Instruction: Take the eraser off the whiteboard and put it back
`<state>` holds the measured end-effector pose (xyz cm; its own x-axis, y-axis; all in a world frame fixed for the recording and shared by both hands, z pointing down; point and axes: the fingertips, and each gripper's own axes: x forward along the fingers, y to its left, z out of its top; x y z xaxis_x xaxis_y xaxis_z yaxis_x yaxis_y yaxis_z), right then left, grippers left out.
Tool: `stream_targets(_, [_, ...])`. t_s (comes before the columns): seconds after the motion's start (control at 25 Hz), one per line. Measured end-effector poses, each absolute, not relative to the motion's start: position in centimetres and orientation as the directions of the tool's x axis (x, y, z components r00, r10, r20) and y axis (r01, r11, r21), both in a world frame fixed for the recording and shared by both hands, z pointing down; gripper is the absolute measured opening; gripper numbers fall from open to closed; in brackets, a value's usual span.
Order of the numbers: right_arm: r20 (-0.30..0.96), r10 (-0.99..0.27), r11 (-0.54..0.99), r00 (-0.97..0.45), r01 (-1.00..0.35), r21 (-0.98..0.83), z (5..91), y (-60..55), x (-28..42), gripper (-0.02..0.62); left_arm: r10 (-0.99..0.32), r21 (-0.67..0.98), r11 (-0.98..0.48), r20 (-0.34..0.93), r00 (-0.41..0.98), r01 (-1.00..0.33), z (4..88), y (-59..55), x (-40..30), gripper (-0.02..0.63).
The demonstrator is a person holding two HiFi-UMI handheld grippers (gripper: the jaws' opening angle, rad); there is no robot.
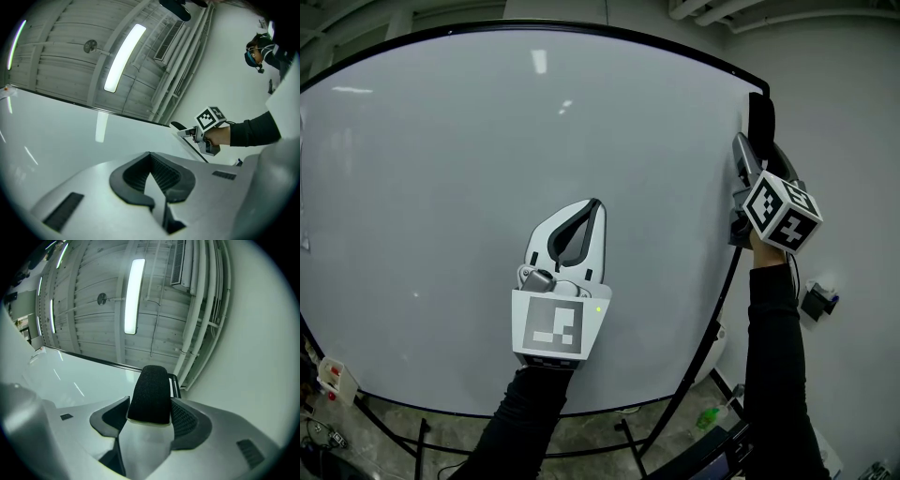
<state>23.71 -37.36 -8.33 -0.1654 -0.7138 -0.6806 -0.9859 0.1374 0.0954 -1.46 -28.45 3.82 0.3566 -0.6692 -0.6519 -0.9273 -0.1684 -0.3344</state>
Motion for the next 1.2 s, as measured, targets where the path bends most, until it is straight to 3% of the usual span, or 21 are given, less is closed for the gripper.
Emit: stream_targets(1.2, [-0.707, -0.691, 0.105, -0.151, -0.989, 0.108, -1.6, -32.6, 22.9, 0.279, -0.582, -0.365, -0.281, -0.671, 0.459, -0.888, 3.1, -28.3, 3.2, 0.006])
